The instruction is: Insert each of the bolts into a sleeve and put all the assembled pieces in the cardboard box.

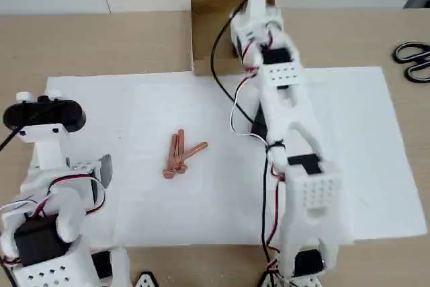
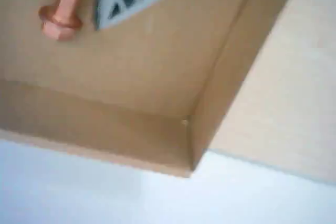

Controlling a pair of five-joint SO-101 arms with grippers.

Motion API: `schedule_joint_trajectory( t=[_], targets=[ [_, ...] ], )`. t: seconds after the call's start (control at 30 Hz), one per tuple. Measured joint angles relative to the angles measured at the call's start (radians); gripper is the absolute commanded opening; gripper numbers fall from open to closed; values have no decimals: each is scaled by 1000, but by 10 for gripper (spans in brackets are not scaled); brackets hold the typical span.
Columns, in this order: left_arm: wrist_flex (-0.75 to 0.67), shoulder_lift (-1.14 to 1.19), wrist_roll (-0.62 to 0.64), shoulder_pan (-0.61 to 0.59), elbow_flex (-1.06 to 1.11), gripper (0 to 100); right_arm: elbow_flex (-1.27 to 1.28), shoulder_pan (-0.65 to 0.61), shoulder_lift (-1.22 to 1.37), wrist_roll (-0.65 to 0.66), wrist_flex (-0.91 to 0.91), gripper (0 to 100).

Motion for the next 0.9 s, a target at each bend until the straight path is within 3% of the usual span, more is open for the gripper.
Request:
schedule_joint_trajectory(
  t=[0.63,0.77,0.9],
  targets=[
    [9,0,64,0,0,243,-2,-3,-485,0,1063,162],
    [9,0,64,0,0,243,51,-2,-488,0,1088,163],
    [9,0,64,0,0,243,173,-3,-457,0,996,164]
  ],
)
